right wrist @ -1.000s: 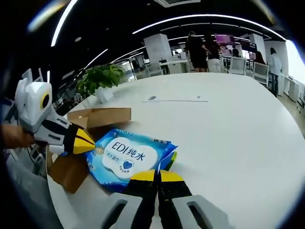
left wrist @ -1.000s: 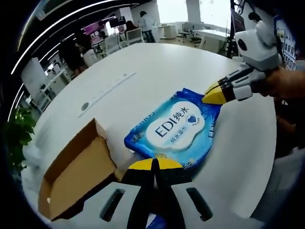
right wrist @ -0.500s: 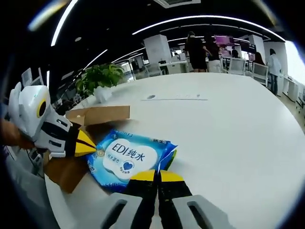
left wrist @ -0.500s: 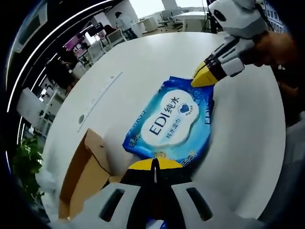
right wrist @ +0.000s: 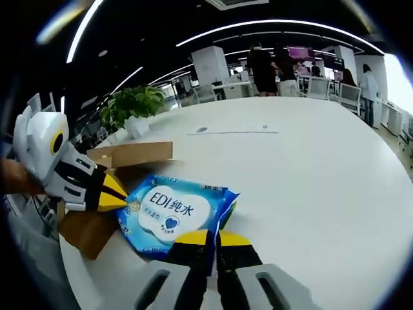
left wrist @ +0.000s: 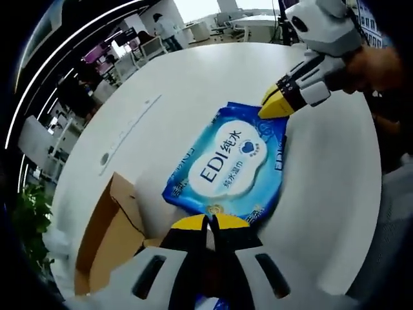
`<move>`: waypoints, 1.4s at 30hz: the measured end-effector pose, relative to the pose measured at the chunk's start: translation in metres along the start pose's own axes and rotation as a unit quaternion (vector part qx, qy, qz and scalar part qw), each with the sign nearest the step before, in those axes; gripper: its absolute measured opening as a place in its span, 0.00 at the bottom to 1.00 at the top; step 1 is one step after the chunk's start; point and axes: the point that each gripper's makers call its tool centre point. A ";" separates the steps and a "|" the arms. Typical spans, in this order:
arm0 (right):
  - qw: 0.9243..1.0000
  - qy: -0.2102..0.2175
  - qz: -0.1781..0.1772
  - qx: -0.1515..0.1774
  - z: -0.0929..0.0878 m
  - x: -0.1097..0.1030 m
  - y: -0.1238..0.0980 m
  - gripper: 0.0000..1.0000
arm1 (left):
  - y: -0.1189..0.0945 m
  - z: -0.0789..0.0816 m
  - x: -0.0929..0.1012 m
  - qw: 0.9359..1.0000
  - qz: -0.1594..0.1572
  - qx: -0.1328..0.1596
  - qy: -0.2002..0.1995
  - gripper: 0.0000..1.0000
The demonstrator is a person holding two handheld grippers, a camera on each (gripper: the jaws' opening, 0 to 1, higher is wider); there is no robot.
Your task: Operate the shoe box by opening the lid, removing the specified soft item, and placing it in the target area until the item is outside and the box remains undamaged.
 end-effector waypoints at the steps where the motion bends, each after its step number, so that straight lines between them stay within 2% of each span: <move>1: 1.000 0.000 -0.001 -0.001 0.000 0.001 -0.001 0.00 | -0.001 0.001 0.000 1.000 -0.002 0.000 -0.007 0.03; 4: 1.000 0.001 0.001 0.000 0.001 0.000 -0.004 0.04 | -0.003 0.002 -0.001 1.000 -0.006 0.005 -0.015 0.04; 14: 1.000 -0.023 0.001 0.003 0.009 -0.003 -0.020 0.09 | -0.017 0.006 -0.002 0.999 -0.008 0.019 -0.033 0.08; 26: 0.998 -0.060 0.007 0.001 0.019 -0.017 -0.039 0.16 | -0.038 0.012 -0.003 0.994 -0.020 0.046 -0.093 0.14; 30: 0.997 -0.075 0.009 0.000 0.021 -0.023 -0.045 0.19 | -0.046 0.015 -0.002 0.992 -0.025 0.056 -0.109 0.20; 35: 0.995 -0.097 0.015 -0.005 0.023 -0.030 -0.053 0.24 | -0.054 0.017 -0.003 0.990 -0.029 0.066 -0.122 0.23; 38: 0.993 -0.113 0.021 -0.010 0.025 -0.035 -0.058 0.28 | -0.060 0.014 -0.004 0.991 -0.029 0.069 -0.111 0.28; 42: 0.991 -0.130 0.025 -0.015 0.028 -0.041 -0.063 0.31 | -0.069 0.011 -0.015 0.990 -0.017 0.080 -0.111 0.28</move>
Point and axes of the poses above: the point that each gripper's makers call its tool centre point, and the gripper's own axes: y roughly forward along the fingers, x roughly to its right, z roughly out of its top, and after that the axes turned 4 degrees about -y, right-handed
